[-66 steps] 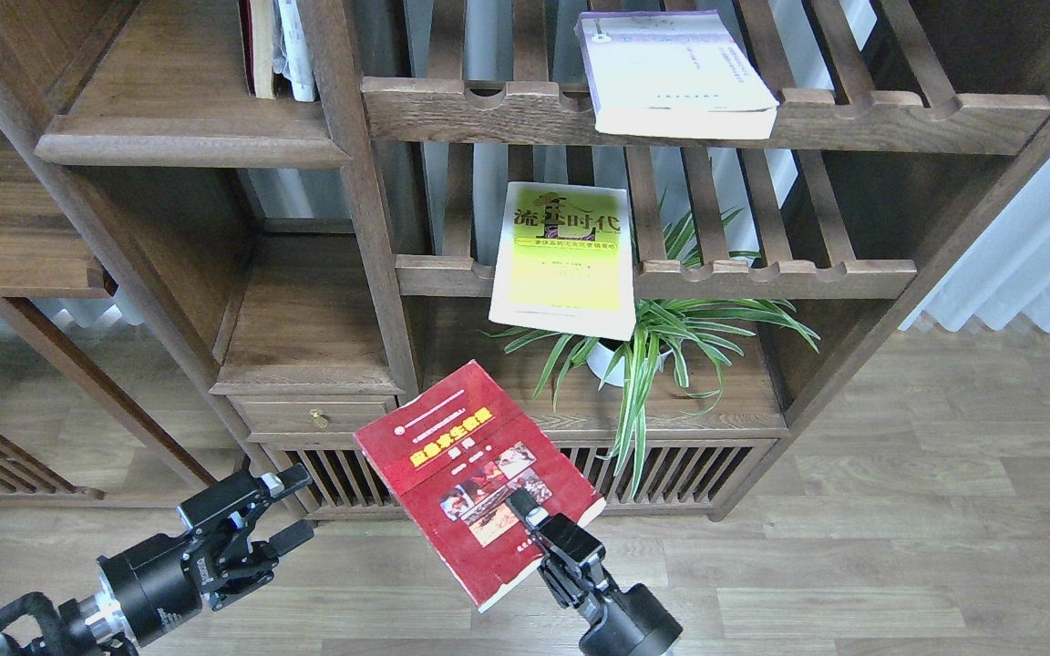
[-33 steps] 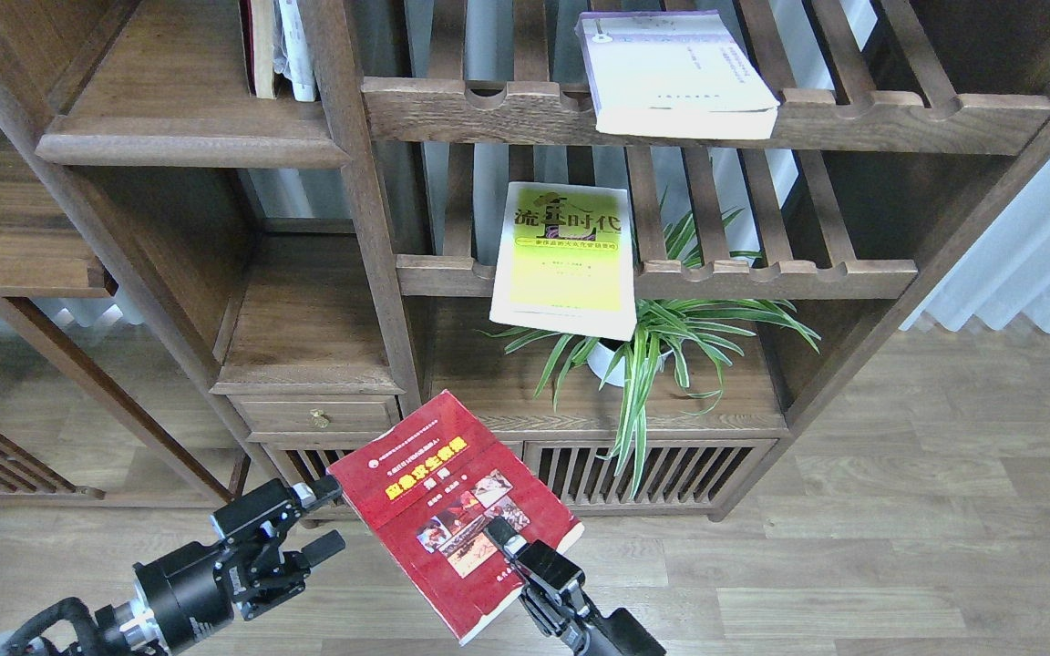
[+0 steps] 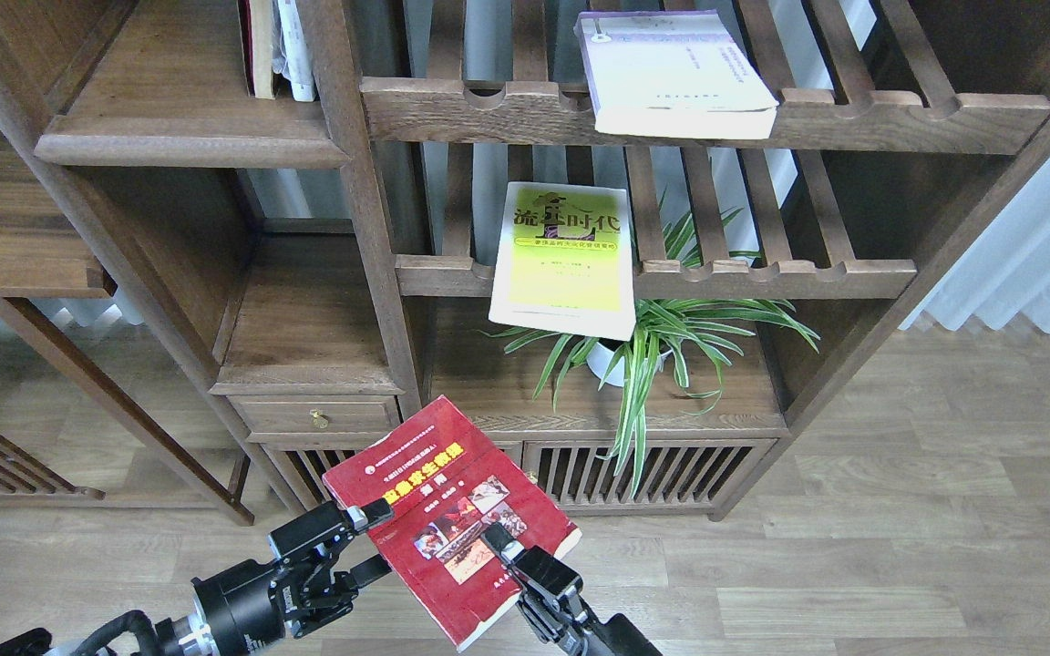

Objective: Organize books on shelf
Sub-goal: 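Grasp the red book with the left gripper and open the right gripper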

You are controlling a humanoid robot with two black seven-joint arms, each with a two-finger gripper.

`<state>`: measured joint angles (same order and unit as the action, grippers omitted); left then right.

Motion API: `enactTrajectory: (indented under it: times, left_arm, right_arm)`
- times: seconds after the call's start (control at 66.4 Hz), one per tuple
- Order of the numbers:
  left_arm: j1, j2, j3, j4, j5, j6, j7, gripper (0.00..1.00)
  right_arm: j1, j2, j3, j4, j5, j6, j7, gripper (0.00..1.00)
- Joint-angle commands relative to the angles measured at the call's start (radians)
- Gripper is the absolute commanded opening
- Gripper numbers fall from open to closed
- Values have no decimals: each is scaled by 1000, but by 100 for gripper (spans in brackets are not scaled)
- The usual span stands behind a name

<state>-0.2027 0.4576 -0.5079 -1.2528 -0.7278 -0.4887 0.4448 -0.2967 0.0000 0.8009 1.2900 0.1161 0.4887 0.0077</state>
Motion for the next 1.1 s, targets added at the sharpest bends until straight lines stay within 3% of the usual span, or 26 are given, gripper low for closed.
enactTrajectory:
  times: [0.0, 0.331, 0.663, 0.964, 1.084]
  left_arm:
    - [-17, -5, 3, 4, 1, 0, 0, 99]
    - [-23, -47, 5, 27, 2, 0, -5, 89]
    - [-23, -50, 8, 29, 2, 0, -3, 62]
    - [-40, -56, 6, 32, 4, 0, -5, 59]
    - [-40, -56, 6, 32, 4, 0, -5, 51]
  right_arm:
    - [-6, 0, 0, 0, -1, 0, 0, 4]
    - [-7, 0, 0, 0, -1, 0, 0, 4]
    - [-7, 0, -9, 0, -3, 0, -2, 4]
    - [-15, 0, -15, 0, -3, 0, -2, 4]
    - [-16, 0, -15, 0, -3, 0, 0, 4]
